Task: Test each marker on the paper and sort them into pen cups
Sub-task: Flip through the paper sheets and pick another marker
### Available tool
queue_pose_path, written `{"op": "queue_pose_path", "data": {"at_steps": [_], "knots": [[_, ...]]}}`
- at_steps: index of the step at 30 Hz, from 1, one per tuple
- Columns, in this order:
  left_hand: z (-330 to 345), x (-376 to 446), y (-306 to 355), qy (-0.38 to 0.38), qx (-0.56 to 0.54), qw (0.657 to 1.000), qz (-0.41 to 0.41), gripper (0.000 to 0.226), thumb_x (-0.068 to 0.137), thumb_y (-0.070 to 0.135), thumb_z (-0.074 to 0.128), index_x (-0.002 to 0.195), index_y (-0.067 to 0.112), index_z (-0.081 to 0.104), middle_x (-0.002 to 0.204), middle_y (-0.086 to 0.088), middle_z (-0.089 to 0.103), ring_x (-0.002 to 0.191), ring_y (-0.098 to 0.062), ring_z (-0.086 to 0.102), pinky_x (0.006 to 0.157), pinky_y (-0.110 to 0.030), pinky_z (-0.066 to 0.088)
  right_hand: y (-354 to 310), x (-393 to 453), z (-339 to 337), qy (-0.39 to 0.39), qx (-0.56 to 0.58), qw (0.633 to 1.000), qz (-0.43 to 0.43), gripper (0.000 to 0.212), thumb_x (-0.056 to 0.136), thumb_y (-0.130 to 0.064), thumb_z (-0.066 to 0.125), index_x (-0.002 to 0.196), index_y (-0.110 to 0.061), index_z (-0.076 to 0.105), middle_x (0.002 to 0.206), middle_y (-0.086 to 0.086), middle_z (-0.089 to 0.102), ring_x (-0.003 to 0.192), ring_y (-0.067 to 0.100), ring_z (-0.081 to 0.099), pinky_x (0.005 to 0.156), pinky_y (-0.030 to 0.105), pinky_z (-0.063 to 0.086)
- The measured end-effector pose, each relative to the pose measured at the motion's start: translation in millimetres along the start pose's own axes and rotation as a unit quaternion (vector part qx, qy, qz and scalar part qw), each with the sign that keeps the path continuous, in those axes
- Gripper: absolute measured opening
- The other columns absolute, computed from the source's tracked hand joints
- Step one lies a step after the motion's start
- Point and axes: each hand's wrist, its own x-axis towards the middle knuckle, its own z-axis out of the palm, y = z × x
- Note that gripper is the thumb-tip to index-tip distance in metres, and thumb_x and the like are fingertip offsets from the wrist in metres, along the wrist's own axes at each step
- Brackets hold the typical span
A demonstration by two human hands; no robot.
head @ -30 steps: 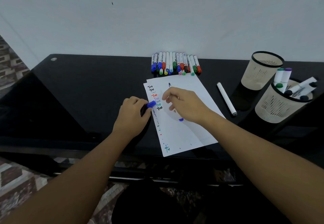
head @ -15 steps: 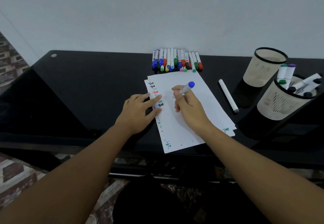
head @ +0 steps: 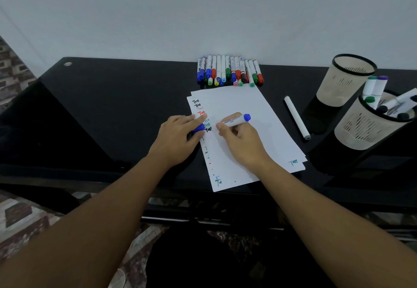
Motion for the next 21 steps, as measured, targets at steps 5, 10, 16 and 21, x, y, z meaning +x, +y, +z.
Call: {"op": "queue_pose_path", "data": {"at_steps": [5, 10, 16, 21], "knots": [[3.3, -0.1, -1.9, 0.006, -0.007, 1.0, -0.012, 0.048, 0.103, 0.046, 0.049, 0.149, 0.032, 0.048, 0.153, 0.006, 0.049, 0.14, -0.018, 0.037, 0.113, -0.04, 0.031, -0.1, -1.2, 3.5, -0.029, -0.034, 0.999, -0.001, 0.026, 0.105, -0.044, 0.053, 0.1, -0.022, 0.066, 0.092, -0.005, 0.069, 0.087, 0.013, 0.064, 0.085, 0.04, 0.055], [4.5, 0.9, -3.8, 0.009, -0.013, 1.0, -0.014, 0.048, 0.103, 0.045, 0.051, 0.147, 0.028, 0.052, 0.153, 0.006, 0.05, 0.141, -0.019, 0.038, 0.115, -0.043, 0.034, -0.9, -0.9, 2.8, -0.042, -0.061, 0.997, -0.005, 0.03, 0.105, -0.044, 0.052, 0.1, -0.019, 0.067, 0.096, -0.002, 0.071, 0.088, 0.013, 0.064, 0.084, 0.039, 0.054], [5.0, 0.3, -4.5, 0.01, -0.016, 1.0, -0.012, 0.047, 0.103, 0.045, 0.052, 0.147, 0.027, 0.053, 0.152, 0.006, 0.051, 0.141, -0.019, 0.038, 0.115, -0.045, 0.035, -1.2, 1.1, 4.3, -0.045, -0.089, 0.995, -0.011, 0.031, 0.105, -0.046, 0.052, 0.106, -0.02, 0.069, 0.098, -0.003, 0.071, 0.088, 0.012, 0.065, 0.083, 0.041, 0.057], [4.3, 1.1, -3.8, 0.007, -0.015, 1.0, -0.014, 0.048, 0.102, 0.045, 0.052, 0.147, 0.028, 0.052, 0.152, 0.006, 0.051, 0.14, -0.019, 0.038, 0.114, -0.046, 0.035, -1.9, -0.2, 4.6, -0.043, -0.109, 0.993, -0.014, 0.033, 0.105, -0.046, 0.052, 0.11, -0.018, 0.07, 0.098, -0.002, 0.071, 0.088, 0.012, 0.065, 0.083, 0.04, 0.057]]}}
